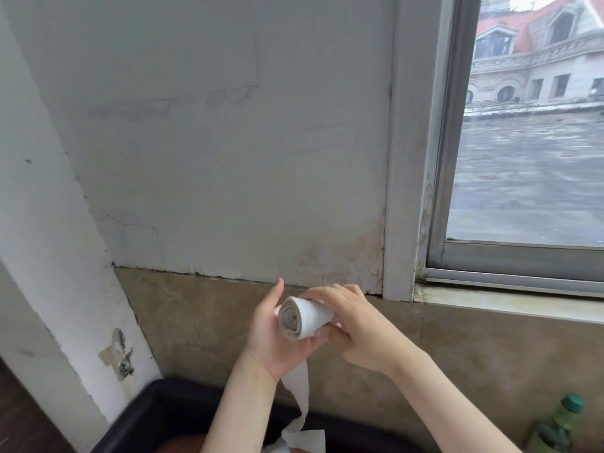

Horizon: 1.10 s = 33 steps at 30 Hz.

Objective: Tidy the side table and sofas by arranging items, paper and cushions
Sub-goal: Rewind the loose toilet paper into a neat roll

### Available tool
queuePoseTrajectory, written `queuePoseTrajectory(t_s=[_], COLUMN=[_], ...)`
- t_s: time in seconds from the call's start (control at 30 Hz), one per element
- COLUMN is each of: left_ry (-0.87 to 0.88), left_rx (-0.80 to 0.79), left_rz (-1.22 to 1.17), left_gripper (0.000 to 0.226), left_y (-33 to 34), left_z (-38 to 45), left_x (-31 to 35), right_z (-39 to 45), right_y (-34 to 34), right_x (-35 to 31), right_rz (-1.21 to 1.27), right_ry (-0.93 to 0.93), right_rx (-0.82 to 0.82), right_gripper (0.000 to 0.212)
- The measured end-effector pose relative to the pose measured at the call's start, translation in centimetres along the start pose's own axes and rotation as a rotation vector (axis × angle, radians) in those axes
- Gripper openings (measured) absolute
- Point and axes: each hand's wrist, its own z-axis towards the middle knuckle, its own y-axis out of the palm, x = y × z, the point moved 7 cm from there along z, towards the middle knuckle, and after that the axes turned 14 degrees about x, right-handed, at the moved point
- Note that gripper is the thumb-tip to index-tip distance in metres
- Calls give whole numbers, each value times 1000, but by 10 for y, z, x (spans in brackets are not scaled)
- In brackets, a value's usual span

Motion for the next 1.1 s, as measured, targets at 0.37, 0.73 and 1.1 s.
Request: queuePoseTrajectory(t_s=[0.37, 0.73, 1.1], left_ry=[55, 65, 41], left_rx=[46, -167, 116], left_rz=[232, 211, -167], left_gripper=[52, 48, 35], left_y=[-12, 5, -3], left_z=[13, 11, 20], left_x=[-5, -12, -5], right_z=[-4, -6, -3], right_y=[5, 5, 15], right_x=[5, 16, 13], right_rz=[279, 156, -63], right_ry=[302, 448, 145], right_rx=[-281, -254, -56], right_gripper=[38, 24, 62])
